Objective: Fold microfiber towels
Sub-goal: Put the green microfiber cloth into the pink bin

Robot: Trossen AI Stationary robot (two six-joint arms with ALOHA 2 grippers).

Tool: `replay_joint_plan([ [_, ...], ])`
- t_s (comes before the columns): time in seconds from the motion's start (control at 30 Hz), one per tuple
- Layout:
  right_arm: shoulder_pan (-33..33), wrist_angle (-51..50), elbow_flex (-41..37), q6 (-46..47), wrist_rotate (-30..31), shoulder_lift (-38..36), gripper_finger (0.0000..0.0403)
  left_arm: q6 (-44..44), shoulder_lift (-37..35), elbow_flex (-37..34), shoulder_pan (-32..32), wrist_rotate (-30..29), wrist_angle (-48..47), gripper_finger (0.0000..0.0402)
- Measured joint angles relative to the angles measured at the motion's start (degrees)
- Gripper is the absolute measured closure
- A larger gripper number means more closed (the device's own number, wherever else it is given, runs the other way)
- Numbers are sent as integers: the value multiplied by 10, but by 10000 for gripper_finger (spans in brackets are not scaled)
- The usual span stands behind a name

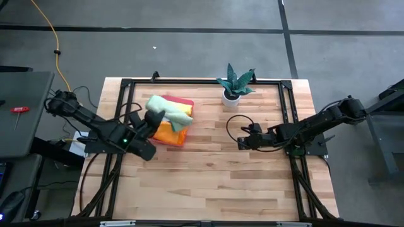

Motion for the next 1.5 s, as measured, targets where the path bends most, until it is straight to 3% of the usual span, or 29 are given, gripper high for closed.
replay_joint_plan([
  [0.13,0,-3,0,-6,-7,0,403,43,-4,39,-53,-15,-13,401],
  [0.33,0,-4,0,-8,-9,0,403,3,6,49,-121,-50,-12,401],
  [0.53,0,-5,0,-8,-8,0,403,-2,22,48,-110,-10,-61,401],
  [0.77,-2,-6,0,-2,-9,0,403,-10,42,48,-8,95,-157,401],
  [0.93,-4,-6,0,9,-5,0,403,-14,65,48,18,154,-180,401],
  [1.37,-44,-4,0,22,-12,0,403,-17,19,53,-98,167,-172,401],
  [1.5,-55,-4,0,22,-13,0,403,-14,18,54,-87,176,-190,401],
])
